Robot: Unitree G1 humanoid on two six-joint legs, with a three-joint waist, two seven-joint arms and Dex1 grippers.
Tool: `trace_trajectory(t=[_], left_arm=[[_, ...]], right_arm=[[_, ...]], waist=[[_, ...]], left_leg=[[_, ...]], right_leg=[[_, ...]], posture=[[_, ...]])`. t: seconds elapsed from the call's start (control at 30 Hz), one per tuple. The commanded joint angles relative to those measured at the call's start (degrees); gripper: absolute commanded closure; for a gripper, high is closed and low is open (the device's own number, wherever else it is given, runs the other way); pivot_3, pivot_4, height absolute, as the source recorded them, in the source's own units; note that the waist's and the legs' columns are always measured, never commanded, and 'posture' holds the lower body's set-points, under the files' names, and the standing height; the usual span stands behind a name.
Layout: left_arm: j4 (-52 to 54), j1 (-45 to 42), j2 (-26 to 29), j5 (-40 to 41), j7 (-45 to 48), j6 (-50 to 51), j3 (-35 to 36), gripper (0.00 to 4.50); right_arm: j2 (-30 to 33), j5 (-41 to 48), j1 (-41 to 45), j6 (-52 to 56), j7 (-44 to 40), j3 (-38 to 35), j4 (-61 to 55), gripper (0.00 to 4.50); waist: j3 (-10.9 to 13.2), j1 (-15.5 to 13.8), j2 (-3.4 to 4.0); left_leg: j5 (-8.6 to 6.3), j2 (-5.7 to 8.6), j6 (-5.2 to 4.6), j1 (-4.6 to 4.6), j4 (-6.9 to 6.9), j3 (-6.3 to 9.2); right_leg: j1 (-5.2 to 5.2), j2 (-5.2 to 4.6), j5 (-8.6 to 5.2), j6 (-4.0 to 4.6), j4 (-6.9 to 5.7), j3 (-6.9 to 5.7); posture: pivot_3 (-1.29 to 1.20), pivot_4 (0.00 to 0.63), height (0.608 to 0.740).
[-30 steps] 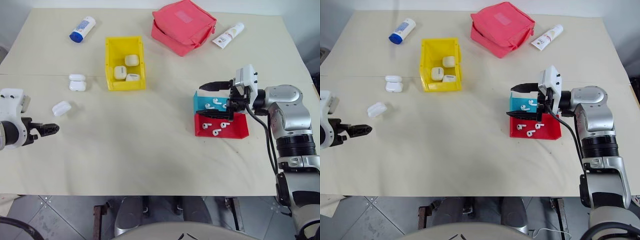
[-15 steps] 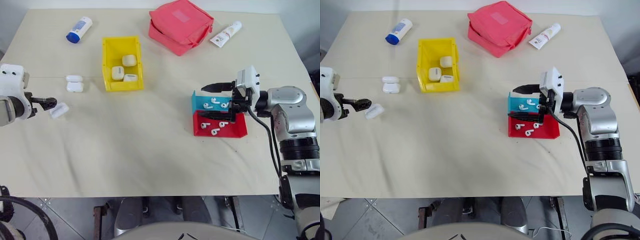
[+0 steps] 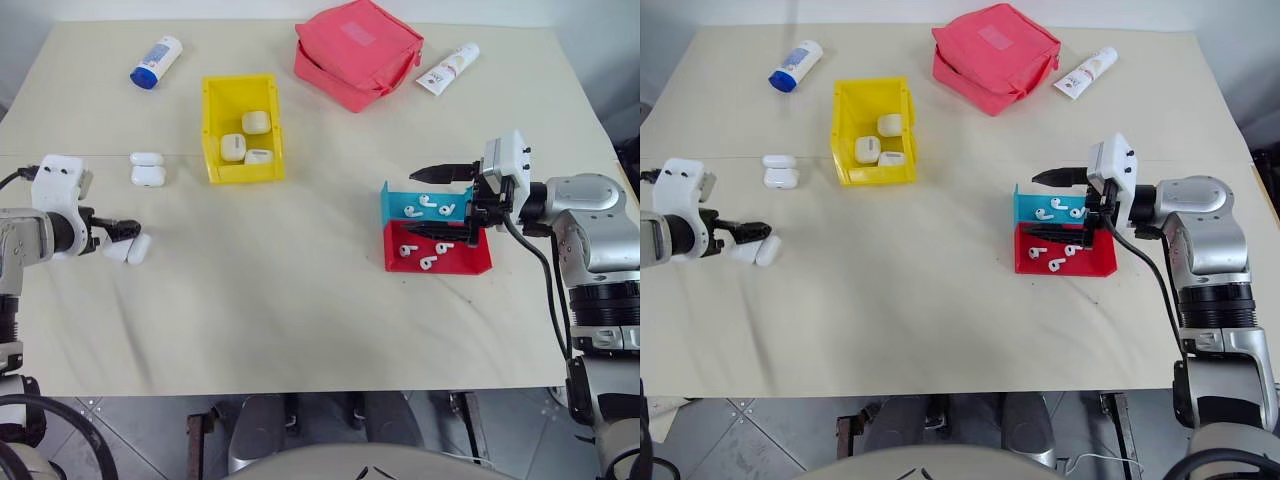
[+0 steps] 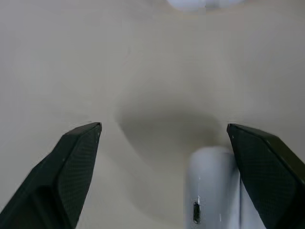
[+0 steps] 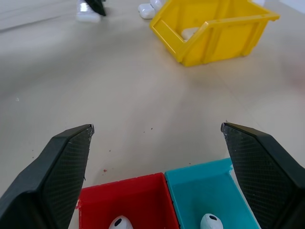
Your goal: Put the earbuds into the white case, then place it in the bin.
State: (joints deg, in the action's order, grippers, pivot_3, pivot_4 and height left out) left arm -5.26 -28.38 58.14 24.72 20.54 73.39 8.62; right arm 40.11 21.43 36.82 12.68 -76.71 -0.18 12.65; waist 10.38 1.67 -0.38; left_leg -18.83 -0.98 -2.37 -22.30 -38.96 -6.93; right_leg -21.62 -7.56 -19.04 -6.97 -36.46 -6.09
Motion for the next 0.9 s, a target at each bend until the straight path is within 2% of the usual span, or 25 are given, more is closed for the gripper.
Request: trace_trajectory(t=[0.03,0.23,0.47,0.63,0.9], left_arm=[[5.4,3.6,0.1,0.5,0.0,8.0,2.4,0.01],[12.7,7.8,0.4,-0.5,-0.3,13.8,8.6,0.01],[19.5,13.2,2.3,-0.6,1.4,15.5,15.9,0.01],[23.8,20.2,3.6,0.0,4.8,15.6,21.7,0.01],[27.0,25.1,2.8,-1.2,5.5,16.4,30.3,0.01]], right_arm=[[0.4,0.4,1.0,-0.5,0.1,-0.8,-0.9,0.00],[-0.4,-0.1,2.2,-1.2,-0.2,0.1,0.7,0.00],[-1.1,-0.6,3.2,-1.9,-0.4,0.7,2.1,0.00],[-1.6,-0.6,3.6,-2.5,-0.7,1.2,3.1,0.00],[-2.3,-0.9,4.5,-2.9,-1.4,1.4,4.4,0.00]], waist=[[0.0,-0.1,0.00],[0.0,-0.1,0.00],[0.0,0.0,-0.01],[0.0,0.0,-0.01],[0.0,-0.1,-0.01]], left_leg=[[0.00,0.00,0.00,0.00,-0.02,0.02],[-0.01,0.01,-0.01,-0.02,-0.02,0.04],[-0.01,-0.02,0.00,-0.04,-0.02,0.06],[-0.02,-0.03,0.01,-0.05,-0.02,0.07],[-0.04,-0.01,0.03,-0.09,-0.02,0.12]], right_leg=[[0.01,0.00,0.00,0.00,0.00,0.02],[0.01,-0.04,0.00,0.00,0.01,0.13],[0.01,-0.04,0.00,0.01,0.05,0.16],[0.01,-0.11,0.00,0.01,0.08,0.19],[0.03,-0.15,-0.01,0.02,0.16,0.22]], posture=[[0.00,0.150,0.740],[0.00,0.150,0.740],[0.00,0.150,0.740],[0.00,0.150,0.740],[0.00,0.150,0.740]])
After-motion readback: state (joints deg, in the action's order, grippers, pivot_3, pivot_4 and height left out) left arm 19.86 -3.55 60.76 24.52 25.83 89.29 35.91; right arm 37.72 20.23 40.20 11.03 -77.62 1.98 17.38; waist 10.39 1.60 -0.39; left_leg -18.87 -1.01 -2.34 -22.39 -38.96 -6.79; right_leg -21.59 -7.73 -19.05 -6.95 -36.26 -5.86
